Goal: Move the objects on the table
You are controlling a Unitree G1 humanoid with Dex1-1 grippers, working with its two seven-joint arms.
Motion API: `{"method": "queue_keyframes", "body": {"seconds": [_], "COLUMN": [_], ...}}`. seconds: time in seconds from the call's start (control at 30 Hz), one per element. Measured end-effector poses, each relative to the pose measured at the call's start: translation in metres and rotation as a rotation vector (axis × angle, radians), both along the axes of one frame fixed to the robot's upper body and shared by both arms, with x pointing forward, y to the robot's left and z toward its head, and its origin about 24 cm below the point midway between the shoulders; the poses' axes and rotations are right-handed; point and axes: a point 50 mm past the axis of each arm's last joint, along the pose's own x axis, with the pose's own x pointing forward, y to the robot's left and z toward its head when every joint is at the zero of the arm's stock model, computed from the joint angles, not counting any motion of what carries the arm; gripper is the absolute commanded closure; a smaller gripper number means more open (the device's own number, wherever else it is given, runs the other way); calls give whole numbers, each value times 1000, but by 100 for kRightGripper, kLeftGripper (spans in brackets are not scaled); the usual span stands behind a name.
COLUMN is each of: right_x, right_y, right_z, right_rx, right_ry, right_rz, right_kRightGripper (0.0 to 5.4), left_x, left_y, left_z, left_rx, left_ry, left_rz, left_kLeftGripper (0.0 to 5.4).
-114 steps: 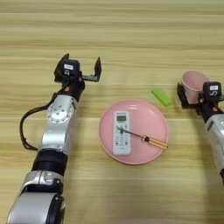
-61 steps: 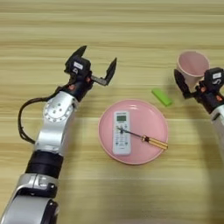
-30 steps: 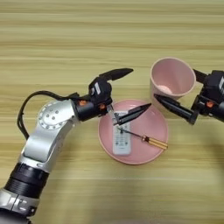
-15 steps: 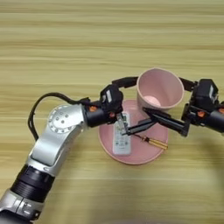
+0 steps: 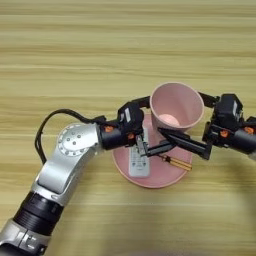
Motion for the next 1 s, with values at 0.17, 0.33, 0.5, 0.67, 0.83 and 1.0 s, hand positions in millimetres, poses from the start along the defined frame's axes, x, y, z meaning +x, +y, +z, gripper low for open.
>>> {"method": "queue_keyframes", "body": {"seconds": [0.17, 0.33, 0.5, 0.67, 0.83, 1.0], "right_x": [-1, -1, -1, -1, -2, -2], "right_y": [0, -1, -1, -1, -1, -3], "right_z": [-1, -2, -2, -2, -3, -3], "right_rx": [3, 4, 4, 5, 5, 8], "right_ry": [-3, -2, 0, 1, 1, -11], "right_rz": [-3, -4, -4, -5, 1, 9], "right_kRightGripper": [104, 104, 86, 25, 0, 0], "left_x": [0, 0, 0, 0, 0, 1], "left_y": [0, 0, -1, -1, -2, -3], "left_z": [0, -1, -1, -1, -2, -2], "left_rx": [0, 2, 2, -1, -9, -16], "left_ry": [1, 1, 2, 4, 8, 11], "left_rz": [1, 1, 4, 6, 10, 10], "left_kLeftGripper": [135, 136, 136, 136, 136, 136]}}
